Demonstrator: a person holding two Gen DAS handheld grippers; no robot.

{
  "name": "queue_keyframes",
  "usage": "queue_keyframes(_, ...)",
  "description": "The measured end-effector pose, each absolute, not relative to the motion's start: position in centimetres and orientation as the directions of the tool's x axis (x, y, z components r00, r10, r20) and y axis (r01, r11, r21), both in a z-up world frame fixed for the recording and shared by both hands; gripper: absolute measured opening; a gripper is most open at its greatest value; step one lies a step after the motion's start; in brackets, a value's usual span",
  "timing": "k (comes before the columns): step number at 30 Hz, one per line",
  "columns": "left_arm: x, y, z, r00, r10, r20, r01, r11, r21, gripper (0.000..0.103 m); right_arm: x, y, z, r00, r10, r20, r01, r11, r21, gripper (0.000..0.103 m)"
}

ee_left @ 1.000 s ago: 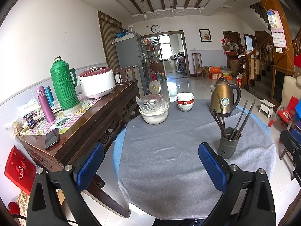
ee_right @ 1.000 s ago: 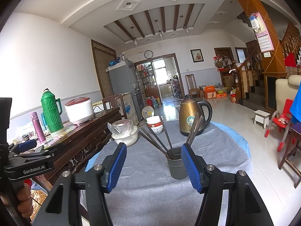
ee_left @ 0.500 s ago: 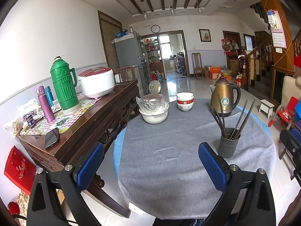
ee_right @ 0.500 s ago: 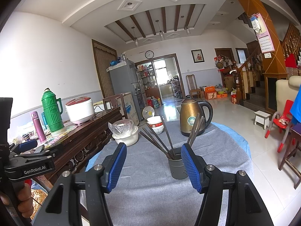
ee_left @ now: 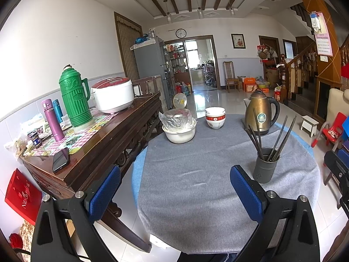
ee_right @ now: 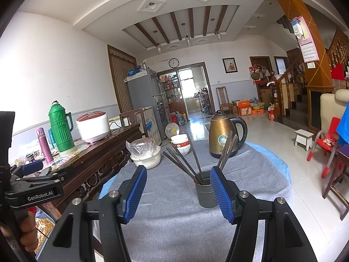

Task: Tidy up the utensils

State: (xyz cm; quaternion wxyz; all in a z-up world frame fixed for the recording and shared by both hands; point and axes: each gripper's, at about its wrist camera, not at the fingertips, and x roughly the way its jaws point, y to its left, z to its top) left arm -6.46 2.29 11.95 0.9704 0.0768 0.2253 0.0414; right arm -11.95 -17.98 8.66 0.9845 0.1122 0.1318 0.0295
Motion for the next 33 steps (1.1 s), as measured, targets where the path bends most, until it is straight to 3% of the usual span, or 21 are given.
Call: queue_keyframes(33, -6.2, 2.5, 11.8, 0.889, 0.114, -0.443, -0.046, 0.986, 0.16, 0.1, -11.7, -18.6, 8.8, 0.962, 0.09, -0.259, -0.031, 0.974, 0.222, 0.065)
